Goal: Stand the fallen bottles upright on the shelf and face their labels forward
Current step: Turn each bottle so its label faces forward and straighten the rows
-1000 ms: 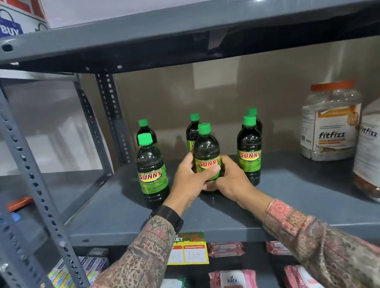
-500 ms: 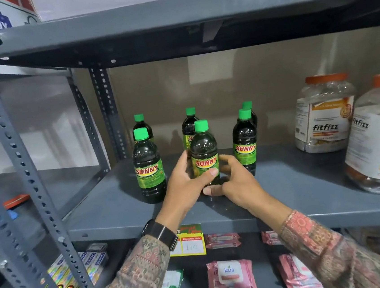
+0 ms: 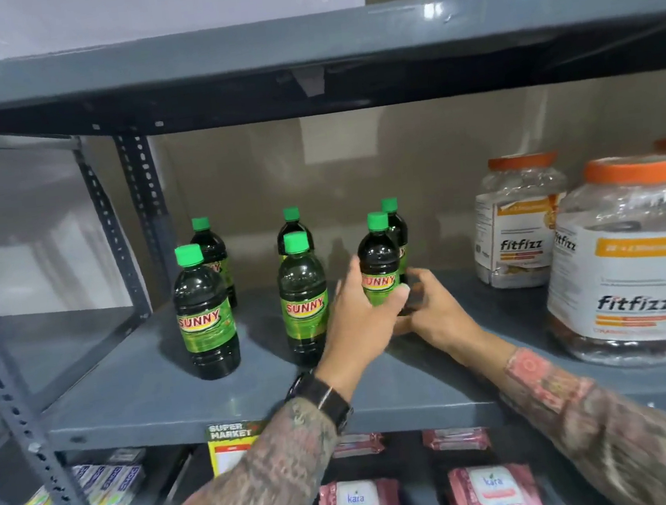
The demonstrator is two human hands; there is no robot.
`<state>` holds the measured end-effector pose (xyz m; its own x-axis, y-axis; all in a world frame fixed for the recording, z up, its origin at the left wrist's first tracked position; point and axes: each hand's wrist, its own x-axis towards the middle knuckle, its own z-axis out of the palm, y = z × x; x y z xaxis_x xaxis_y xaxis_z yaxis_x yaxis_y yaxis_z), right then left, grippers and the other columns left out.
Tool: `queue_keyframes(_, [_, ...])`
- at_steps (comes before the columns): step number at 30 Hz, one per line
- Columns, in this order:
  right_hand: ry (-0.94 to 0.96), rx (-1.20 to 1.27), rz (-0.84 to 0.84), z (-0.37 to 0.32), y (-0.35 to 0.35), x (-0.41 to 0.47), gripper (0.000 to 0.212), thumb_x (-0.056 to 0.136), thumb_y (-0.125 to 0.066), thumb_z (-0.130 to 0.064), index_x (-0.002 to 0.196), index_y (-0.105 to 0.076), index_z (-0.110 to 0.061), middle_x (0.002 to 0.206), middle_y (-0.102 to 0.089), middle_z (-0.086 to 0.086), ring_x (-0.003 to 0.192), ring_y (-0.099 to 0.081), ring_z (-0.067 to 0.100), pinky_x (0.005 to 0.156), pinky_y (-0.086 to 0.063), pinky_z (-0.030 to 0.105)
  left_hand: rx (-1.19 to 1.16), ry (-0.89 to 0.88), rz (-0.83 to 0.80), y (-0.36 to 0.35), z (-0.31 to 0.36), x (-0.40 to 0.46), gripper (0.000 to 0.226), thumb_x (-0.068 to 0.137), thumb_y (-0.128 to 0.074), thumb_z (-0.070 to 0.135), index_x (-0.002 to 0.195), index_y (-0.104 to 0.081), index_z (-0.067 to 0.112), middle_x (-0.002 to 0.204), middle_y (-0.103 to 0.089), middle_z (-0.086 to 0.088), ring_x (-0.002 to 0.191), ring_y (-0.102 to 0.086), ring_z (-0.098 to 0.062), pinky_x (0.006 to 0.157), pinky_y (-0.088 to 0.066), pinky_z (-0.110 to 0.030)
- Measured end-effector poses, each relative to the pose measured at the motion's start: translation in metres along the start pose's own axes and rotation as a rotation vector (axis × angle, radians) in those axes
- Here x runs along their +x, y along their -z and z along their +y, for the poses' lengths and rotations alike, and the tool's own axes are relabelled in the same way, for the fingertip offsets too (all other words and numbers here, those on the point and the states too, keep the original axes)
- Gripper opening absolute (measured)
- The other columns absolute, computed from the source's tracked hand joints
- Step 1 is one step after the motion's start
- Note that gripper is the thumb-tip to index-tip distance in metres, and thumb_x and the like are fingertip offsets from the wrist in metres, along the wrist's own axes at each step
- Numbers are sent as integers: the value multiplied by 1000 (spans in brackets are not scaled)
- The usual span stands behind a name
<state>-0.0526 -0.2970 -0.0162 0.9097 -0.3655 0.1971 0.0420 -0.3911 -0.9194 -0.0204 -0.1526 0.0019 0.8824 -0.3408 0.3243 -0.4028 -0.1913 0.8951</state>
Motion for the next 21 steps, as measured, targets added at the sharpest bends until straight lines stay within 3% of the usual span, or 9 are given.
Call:
queue_keyframes(3, [46, 43, -64, 12, -3, 28, 109, 44, -100, -19, 141, -51, -19, 121, -77, -1, 112, -74, 17, 102, -58, 48, -41, 73, 47, -11, -8, 33, 105, 64, -83, 46, 157, -35, 33, 136, -66, 13, 123, -66, -12, 110, -53, -48])
queue_keyframes(4, [48, 42, -73, 11, -5, 31, 103, 46, -100, -14, 139, -54, -18, 119, -78, 0, 111, -74, 18, 102, -58, 47, -79, 94, 48, -11, -10, 38, 104, 59, -84, 45, 153, -42, 32, 132, -70, 10, 120, -69, -14, 108, -55, -50])
queue_keyframes(7, [37, 28, -53, 9, -7, 32, 90, 48, -96, -15, 129, -59, -22, 114, -78, -2, 107, -74, 19, 100, -59, 45, -126, 89, 26, -13, -24, 47, 66, 58, -85, 33, 122, -66, 28, 112, -81, -1, 107, -77, -23, 98, -61, -55])
queue_keyframes(12, [15, 59, -97, 15, -2, 34, 82, 52, -88, -6, 127, -60, -26, 113, -79, -1, 109, -74, 20, 99, -60, 47, -161, 70, 31, -15, -16, 32, 55, 68, -85, 22, 120, -69, 18, 110, -81, -8, 109, -77, -31, 78, -65, -39])
queue_keyframes(16, [9, 64, -129, 16, 7, 22, 74, 59, -84, 1, 122, -61, -32, 112, -79, -2, 112, -73, 21, 101, -59, 48, -126, 31, 48, -19, -16, 20, 51, 63, -89, 36, 111, -72, 29, 104, -82, 0, 102, -78, -25, 92, -63, -52])
queue_keyframes(21, [16, 79, -154, 18, 15, 1, 73, 63, -82, 2, 123, -59, -32, 113, -78, -3, 116, -70, 21, 102, -58, 48, -115, -27, 51, -23, -14, 0, 46, 66, -86, 35, 110, -74, 32, 101, -83, 2, 99, -79, -22, 93, -62, -56])
